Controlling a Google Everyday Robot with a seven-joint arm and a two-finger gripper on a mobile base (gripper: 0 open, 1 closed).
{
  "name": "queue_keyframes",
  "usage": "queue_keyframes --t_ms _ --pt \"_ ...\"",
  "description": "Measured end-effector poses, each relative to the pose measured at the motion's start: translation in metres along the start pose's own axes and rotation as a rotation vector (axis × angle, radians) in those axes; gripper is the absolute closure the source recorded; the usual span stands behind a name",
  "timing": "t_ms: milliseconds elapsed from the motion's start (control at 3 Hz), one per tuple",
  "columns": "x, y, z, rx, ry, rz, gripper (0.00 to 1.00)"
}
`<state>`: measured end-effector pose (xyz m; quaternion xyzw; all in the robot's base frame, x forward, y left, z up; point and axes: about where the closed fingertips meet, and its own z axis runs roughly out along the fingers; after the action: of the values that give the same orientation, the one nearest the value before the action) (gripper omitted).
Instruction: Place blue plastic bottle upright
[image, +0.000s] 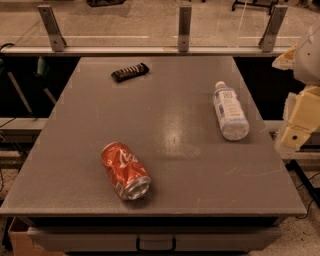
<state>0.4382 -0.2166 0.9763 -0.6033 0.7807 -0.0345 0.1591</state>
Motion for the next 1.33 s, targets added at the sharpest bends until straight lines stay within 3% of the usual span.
queue_keyframes --t_ms 333,667,1000,1333 --pt "-0.001 0.0 -0.001 0.002 -0.001 0.0 0.0" --pt "-0.018 -0.02 0.01 -0.001 -0.016 0.04 0.0" --pt "-0.036 -0.071 0.039 0.01 -0.026 0.172 0.0" --pt "-0.051 -0.112 0.069 0.009 -0.036 0.349 0.0"
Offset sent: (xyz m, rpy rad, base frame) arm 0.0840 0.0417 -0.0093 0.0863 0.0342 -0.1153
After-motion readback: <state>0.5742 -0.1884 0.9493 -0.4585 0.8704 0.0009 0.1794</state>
